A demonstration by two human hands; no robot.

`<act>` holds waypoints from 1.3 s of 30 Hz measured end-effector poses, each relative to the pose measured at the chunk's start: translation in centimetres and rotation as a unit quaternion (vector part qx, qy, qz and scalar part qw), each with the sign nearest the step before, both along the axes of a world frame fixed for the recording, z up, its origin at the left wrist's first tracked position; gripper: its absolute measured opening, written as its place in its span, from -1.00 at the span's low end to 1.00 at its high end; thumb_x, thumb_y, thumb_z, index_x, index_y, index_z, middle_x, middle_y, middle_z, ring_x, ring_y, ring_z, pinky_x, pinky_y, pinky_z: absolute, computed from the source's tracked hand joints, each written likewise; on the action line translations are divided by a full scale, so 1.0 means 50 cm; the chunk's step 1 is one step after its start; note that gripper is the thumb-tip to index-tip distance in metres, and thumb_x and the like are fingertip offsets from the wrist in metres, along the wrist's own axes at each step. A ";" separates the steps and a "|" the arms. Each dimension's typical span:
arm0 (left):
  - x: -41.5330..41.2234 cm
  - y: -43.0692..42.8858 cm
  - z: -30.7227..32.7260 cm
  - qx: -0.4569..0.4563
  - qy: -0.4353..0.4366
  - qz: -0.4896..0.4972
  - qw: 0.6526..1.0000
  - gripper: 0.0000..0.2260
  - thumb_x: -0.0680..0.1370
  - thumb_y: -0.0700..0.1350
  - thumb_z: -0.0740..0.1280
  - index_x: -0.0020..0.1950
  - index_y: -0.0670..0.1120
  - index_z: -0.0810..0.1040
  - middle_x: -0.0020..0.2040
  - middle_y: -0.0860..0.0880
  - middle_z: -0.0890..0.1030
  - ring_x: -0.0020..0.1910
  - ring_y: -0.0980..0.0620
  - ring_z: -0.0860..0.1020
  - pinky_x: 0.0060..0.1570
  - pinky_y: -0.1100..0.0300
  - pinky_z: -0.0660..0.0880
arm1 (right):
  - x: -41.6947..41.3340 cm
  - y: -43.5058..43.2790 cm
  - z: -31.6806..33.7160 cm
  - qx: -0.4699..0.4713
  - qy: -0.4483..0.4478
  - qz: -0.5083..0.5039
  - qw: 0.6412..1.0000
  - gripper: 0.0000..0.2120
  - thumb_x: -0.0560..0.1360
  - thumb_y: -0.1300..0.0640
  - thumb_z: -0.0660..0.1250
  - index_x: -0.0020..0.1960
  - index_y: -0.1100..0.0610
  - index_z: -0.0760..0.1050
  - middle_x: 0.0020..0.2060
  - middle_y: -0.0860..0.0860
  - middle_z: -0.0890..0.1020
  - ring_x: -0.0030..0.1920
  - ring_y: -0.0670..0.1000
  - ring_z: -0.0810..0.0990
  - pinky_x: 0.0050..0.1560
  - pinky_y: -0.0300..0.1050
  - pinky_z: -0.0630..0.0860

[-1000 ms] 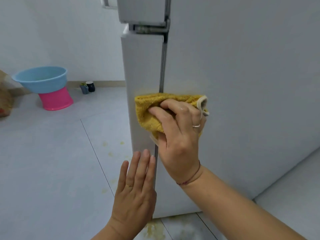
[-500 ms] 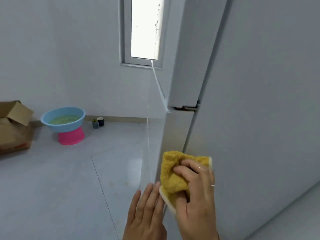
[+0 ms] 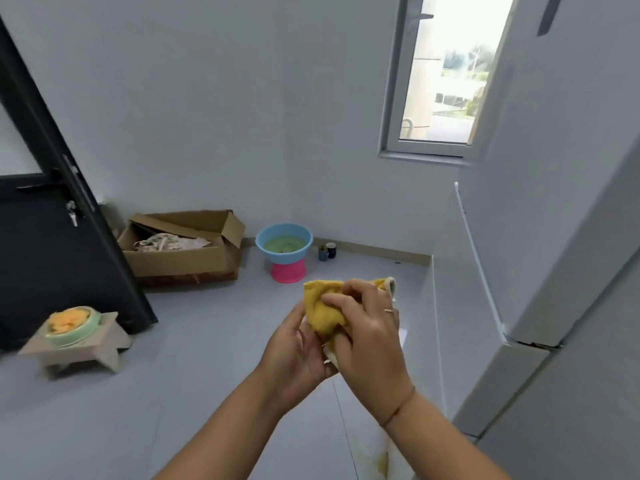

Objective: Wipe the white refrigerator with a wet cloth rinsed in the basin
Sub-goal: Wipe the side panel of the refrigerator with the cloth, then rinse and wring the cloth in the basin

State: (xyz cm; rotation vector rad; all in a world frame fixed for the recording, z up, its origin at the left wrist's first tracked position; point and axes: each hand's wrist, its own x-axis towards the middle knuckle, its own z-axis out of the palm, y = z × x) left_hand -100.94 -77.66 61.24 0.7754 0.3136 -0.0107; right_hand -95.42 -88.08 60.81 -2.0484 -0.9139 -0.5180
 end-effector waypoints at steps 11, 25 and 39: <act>0.078 0.375 0.042 0.046 0.005 0.082 0.996 -0.54 0.51 0.06 0.25 0.33 -0.15 0.49 0.23 -0.14 0.60 0.24 -0.14 0.55 0.29 -0.07 0.41 | 0.153 0.335 0.090 0.118 0.375 0.047 0.918 -0.60 0.55 -0.04 0.28 0.35 0.05 0.37 0.39 -0.02 0.32 0.41 -0.04 0.29 0.32 -0.19 0.23; 0.420 0.837 0.052 0.091 0.032 0.104 0.990 -0.66 0.55 -0.01 0.29 0.27 -0.13 0.51 0.17 -0.12 0.64 0.20 -0.12 0.57 0.23 -0.05 0.48 | 0.510 0.759 0.054 0.172 0.650 0.184 0.717 -0.66 0.47 0.10 0.37 0.19 0.25 0.55 0.00 0.12 0.69 -0.01 0.08 0.66 -0.13 -0.07 0.60; 0.980 1.167 -0.019 0.205 0.156 0.184 0.949 -0.83 0.55 -0.14 0.32 0.13 -0.08 0.58 0.01 -0.15 0.68 0.05 -0.17 0.62 0.15 -0.10 0.53 | 1.108 1.101 0.028 0.148 0.659 0.201 0.709 -0.81 0.57 0.21 0.27 0.06 0.34 0.52 -0.07 0.21 0.66 -0.08 0.14 0.66 -0.06 0.00 0.62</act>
